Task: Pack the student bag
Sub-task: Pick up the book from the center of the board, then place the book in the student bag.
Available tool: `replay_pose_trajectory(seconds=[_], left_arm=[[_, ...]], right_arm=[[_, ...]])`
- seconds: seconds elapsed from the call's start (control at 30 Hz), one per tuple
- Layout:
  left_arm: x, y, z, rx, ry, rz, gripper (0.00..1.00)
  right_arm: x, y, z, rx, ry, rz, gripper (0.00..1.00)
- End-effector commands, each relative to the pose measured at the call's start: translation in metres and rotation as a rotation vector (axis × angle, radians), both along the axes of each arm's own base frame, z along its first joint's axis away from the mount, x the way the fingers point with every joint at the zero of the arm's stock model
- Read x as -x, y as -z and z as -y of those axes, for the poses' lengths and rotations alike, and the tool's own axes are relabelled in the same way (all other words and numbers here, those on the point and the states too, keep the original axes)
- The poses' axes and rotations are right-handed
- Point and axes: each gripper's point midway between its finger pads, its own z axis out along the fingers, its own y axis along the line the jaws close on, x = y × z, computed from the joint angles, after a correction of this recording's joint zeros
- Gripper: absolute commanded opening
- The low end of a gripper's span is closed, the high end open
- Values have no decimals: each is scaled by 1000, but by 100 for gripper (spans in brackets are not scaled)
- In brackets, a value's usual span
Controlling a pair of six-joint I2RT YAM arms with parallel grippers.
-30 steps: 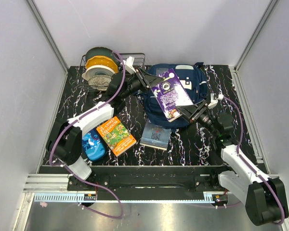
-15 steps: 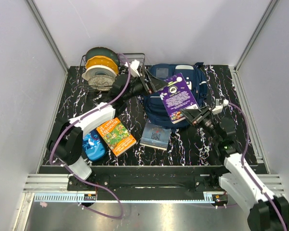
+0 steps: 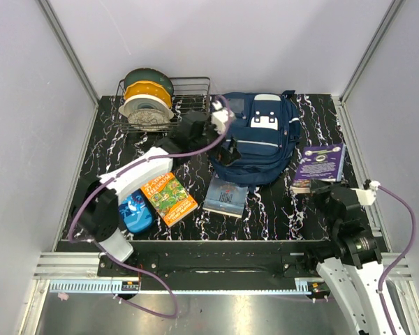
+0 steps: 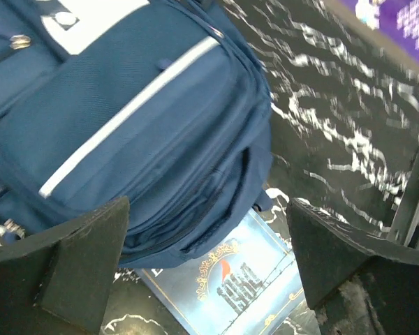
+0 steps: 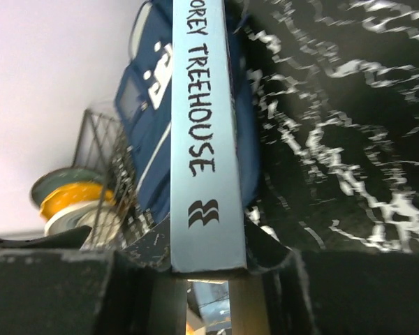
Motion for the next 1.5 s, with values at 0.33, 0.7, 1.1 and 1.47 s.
replay_pose_trajectory(seconds=[0.33,0.7,1.1,1.47], left_arm=[[25,56,97,-337,371,303,96],[8,96,103,-459,347,298,44],[-1,100,99,-547,292,228,0],[-2,-26,100,-339,151,298,0]], right_arm=[[31,-17,41,75,165,38,0],[33,-17,40,79,154,37,0],[32,-13,34,79,121,20,0],[47,-15,12,34,-18,16,0]])
